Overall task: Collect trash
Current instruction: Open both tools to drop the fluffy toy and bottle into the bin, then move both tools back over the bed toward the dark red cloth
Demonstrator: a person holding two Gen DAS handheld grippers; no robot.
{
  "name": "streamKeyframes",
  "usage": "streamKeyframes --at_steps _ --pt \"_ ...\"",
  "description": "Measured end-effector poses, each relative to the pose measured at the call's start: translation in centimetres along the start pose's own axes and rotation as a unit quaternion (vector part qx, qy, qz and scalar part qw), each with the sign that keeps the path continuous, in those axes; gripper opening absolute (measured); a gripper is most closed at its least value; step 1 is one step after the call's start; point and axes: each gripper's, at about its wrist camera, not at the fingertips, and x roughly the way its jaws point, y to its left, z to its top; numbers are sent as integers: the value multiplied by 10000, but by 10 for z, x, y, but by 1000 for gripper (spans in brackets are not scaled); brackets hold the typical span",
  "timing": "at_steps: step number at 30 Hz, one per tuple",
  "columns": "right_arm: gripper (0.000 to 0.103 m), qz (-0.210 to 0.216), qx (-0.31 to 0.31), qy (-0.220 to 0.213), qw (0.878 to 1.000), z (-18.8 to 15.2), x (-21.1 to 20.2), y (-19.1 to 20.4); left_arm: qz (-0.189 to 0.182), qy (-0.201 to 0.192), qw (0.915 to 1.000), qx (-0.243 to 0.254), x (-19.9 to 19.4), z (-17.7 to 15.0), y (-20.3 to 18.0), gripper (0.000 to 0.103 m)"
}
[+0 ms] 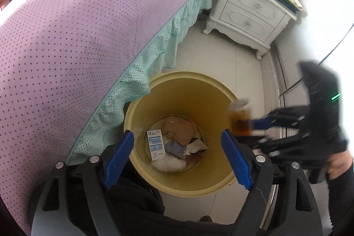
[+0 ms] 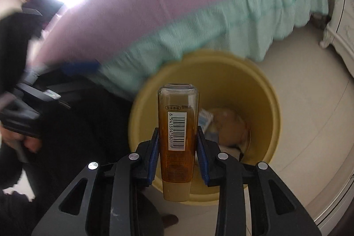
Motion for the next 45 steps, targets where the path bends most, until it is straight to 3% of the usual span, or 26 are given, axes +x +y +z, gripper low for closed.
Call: streamKeyframes --at_steps 7,8,9,10,14,22,28,31,34,38,39,45 --pt "31 -209 177 481 9985 3 50 -14 -141 29 9997 -201 1 -1 7 82" --pt "37 -288 208 490 9982 4 51 -15 -149 46 9997 -209 2 -1 8 82" --pt "48 -248 230 465 9983 5 48 -14 -150 54 9997 -203 2 0 7 82" --pt "51 -224 265 357 9988 6 46 -14 -154 59 9997 -183 2 0 6 82" --pt "51 -170 429 83 9989 8 26 -18 -157 94 9998 -109 4 0 4 82" --pt "51 -183 476 -6 9987 1 -1 -18 -134 86 9999 -61 4 -2 2 82" --pt "51 -273 388 -469 9978 7 -35 -6 -116 -69 9999 -47 -2 -3 2 82" --pt "52 -301 62 -904 9954 21 -65 15 -100 -431 9990 -108 -19 -5 3 82" --pt "61 -266 -397 -1414 9888 36 -91 45 38 -828 9964 -200 -44 -7 8 82" --pt "73 115 -1094 -1918 9753 57 -112 95 346 -1415 9880 -515 -100 -13 29 88" --pt "81 200 -1256 -2032 9708 61 -114 108 434 -1536 9854 -599 -112 -15 35 92" --pt "93 922 -1996 -2442 9445 94 -115 186 1441 -2233 9556 -1272 -203 -43 87 99"
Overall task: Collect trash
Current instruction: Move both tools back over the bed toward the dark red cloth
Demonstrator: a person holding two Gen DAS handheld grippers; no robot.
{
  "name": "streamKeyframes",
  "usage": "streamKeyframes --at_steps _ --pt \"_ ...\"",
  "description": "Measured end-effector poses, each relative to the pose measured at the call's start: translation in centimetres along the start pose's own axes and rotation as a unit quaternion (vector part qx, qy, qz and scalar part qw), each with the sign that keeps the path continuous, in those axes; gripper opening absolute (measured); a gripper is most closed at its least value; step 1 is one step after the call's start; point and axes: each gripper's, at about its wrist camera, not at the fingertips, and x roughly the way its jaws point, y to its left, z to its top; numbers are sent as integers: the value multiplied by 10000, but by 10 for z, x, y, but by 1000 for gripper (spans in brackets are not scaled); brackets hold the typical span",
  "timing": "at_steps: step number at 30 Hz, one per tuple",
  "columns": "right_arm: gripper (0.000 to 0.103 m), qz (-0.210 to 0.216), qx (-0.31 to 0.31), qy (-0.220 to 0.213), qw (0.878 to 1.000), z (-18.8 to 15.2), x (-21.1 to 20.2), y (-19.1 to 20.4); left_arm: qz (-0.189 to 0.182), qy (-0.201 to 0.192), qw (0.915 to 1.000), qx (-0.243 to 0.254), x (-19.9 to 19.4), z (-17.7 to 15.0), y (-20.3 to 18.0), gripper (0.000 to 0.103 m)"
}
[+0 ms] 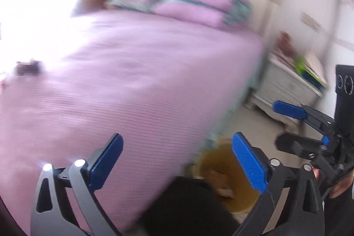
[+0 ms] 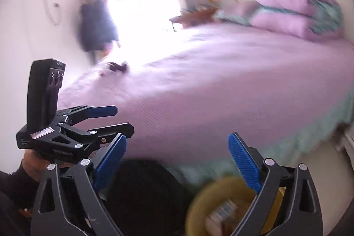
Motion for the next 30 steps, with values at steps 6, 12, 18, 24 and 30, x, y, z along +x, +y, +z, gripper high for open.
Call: streamKeyframes --at_steps 6,12,18,24,30 --pt "95 850 -267 -182 9959 38 37 45 1133 -345 9916 -513 -54 6 70 99" --pt "94 1347 -323 -173 9902 61 75 86 1835 -557 9764 -994 -87 6 129 99" --pt "94 1586 -314 156 9867 73 118 119 2175 -631 9642 -1380 -100 0 178 99" --pt "94 1508 -895 222 9843 96 161 150 2243 -609 9569 -1740 -97 9 226 99" --pt "94 1363 -1491 388 9786 122 209 174 2325 -464 9545 -1809 -77 33 267 99"
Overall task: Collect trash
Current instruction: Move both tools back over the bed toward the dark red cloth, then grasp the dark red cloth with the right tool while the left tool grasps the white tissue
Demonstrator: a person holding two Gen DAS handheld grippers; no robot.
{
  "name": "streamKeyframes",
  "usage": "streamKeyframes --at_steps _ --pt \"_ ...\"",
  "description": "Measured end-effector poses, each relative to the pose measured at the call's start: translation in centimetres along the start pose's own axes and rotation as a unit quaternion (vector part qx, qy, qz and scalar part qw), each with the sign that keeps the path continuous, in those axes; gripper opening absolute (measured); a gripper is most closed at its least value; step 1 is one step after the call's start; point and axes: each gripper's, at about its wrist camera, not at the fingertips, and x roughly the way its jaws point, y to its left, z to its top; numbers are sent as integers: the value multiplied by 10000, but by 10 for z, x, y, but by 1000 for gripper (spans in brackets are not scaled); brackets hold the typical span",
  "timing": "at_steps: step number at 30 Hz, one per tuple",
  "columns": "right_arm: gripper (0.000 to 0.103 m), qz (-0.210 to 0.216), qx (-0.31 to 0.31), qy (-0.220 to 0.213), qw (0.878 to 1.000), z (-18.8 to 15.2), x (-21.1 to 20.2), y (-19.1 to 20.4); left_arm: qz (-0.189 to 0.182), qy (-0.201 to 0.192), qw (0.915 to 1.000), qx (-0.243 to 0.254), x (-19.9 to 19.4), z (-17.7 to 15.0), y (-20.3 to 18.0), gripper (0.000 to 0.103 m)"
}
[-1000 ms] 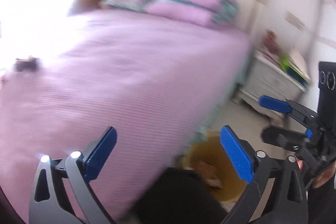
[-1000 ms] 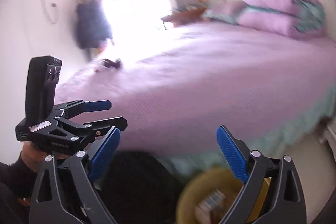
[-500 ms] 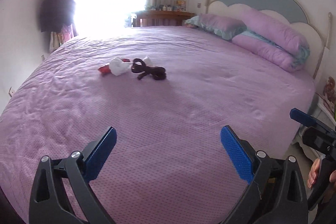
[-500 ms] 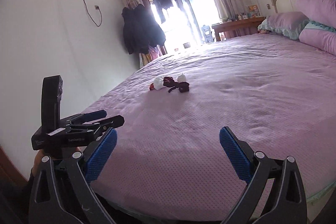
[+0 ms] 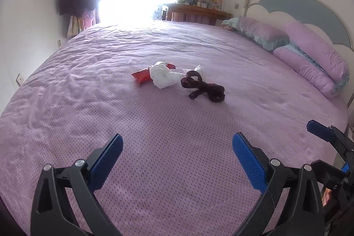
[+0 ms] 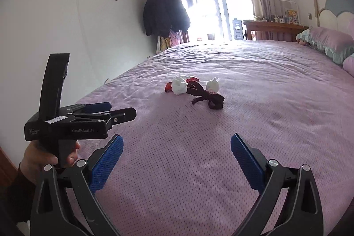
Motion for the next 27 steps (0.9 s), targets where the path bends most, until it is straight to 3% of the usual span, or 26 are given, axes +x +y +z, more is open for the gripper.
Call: streamKeyframes --at_steps 11,19,24,27 --pt "93 -22 -309 466 9984 33 80 -23 76 205 9997 83 70 41 26 99" --pt "87 257 -17 1011 9945 52 147 -59 78 324 9993 174 99 52 44 99" --pt "86 126 -120 1416 9898 61 192 -68 62 337 9991 245 109 59 47 99" --pt "81 143 -111 1572 9874 62 209 -70 -9 330 9993 185 111 62 51 99"
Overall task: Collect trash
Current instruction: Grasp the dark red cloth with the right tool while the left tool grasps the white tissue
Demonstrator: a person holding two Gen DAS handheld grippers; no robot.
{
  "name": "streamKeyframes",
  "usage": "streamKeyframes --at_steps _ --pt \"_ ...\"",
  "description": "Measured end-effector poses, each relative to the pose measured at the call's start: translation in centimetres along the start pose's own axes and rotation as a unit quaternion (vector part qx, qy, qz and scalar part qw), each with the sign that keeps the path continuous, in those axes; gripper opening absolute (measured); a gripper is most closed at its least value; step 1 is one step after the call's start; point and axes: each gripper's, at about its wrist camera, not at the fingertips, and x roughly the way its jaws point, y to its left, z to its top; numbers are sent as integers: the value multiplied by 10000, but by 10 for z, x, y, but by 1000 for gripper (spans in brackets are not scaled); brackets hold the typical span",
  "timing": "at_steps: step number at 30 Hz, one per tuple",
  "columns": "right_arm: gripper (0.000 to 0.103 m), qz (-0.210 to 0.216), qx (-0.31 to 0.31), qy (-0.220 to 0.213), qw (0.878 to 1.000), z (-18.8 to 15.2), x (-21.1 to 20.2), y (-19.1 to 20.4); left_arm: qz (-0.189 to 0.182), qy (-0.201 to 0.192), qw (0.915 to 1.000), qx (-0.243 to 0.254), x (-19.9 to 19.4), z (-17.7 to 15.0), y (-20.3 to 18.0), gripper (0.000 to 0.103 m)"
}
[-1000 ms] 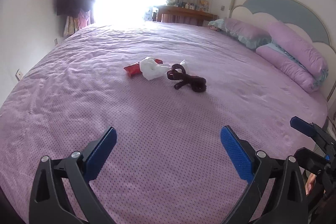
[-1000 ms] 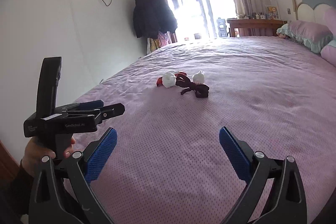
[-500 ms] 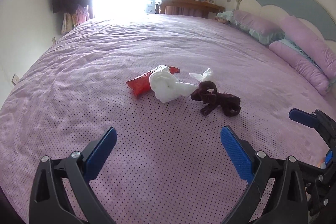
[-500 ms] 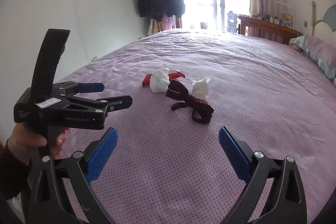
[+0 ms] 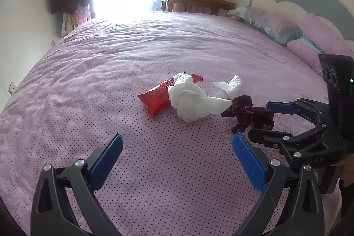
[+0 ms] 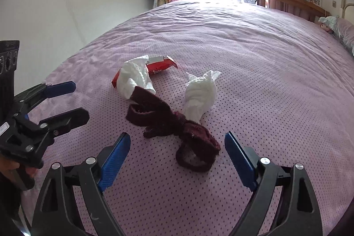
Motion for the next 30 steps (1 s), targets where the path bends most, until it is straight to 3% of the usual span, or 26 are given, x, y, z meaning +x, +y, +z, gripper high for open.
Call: streamKeyframes --at_steps 1,3,4,5,7,8,17,30 --pt "78 -25 -17 104 9999 2 6 0 -22 11 10000 -7 1 0 1 99" --pt "58 -81 -23 388 9992 2 16 -2 -107 75 9999 -18 4 1 2 99" --pt "57 -73 17 388 9992 1 15 -3 -78 85 9999 -21 6 1 2 99" --pt "49 -29 63 353 9994 -1 13 -4 -62 93 9999 -11 8 2 2 99" --pt "21 176 154 303 9993 -4 4 -8 -51 126 9999 5 11 3 1 99" --pt "18 267 228 229 9991 -6 -2 -9 -54 141 9999 -5 13 3 1 99" --pt "18 504 308 -281 9979 -29 -47 -12 -32 176 9998 1 28 14 -5 99" --pt "18 776 524 -331 9951 -39 -60 -30 -116 266 9994 -169 75 45 -18 98"
